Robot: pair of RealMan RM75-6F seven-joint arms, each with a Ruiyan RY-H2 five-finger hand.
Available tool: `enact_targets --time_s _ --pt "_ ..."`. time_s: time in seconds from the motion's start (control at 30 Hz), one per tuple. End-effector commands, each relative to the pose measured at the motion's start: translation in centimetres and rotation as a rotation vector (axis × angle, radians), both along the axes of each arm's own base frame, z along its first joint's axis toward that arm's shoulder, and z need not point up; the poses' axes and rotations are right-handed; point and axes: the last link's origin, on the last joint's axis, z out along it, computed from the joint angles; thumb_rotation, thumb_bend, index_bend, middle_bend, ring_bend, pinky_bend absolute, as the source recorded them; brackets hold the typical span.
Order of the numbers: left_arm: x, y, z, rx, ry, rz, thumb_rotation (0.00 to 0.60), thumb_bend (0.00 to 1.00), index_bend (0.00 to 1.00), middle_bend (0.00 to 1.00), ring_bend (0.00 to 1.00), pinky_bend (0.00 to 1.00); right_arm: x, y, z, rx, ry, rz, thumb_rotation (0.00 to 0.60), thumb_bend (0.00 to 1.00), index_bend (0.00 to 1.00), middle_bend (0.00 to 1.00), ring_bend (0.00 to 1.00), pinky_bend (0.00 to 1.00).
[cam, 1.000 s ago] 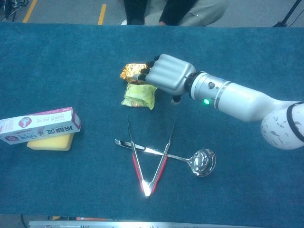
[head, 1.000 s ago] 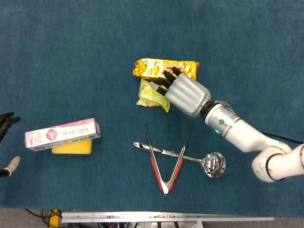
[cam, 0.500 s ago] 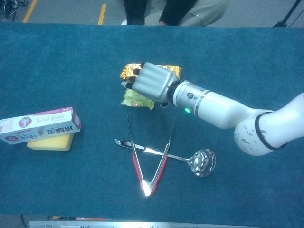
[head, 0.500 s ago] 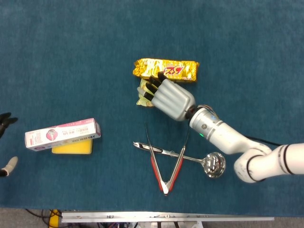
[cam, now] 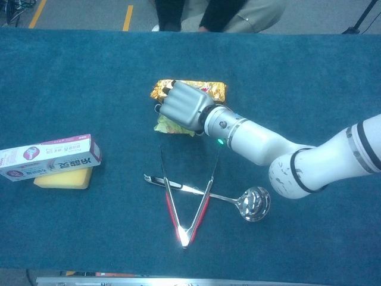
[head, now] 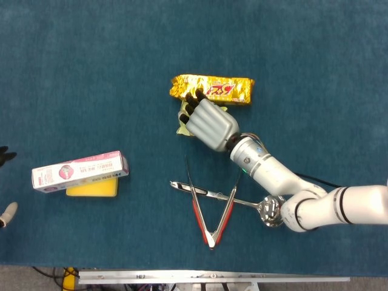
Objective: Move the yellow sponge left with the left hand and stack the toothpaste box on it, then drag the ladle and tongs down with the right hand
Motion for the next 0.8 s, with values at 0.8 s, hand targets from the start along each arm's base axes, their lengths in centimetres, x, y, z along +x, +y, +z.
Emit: enact_targets --time_s 0.8 --pt "-0.1 0.2 -0.2 -0.006 -0.004 -0.009 0.591 0.34 0.11 0.06 0.05 0.19 -1.0 -3.0 7.4 -0.091 -0.347 -0.139 0.6 0.0 0.39 0.53 0.27 0.28"
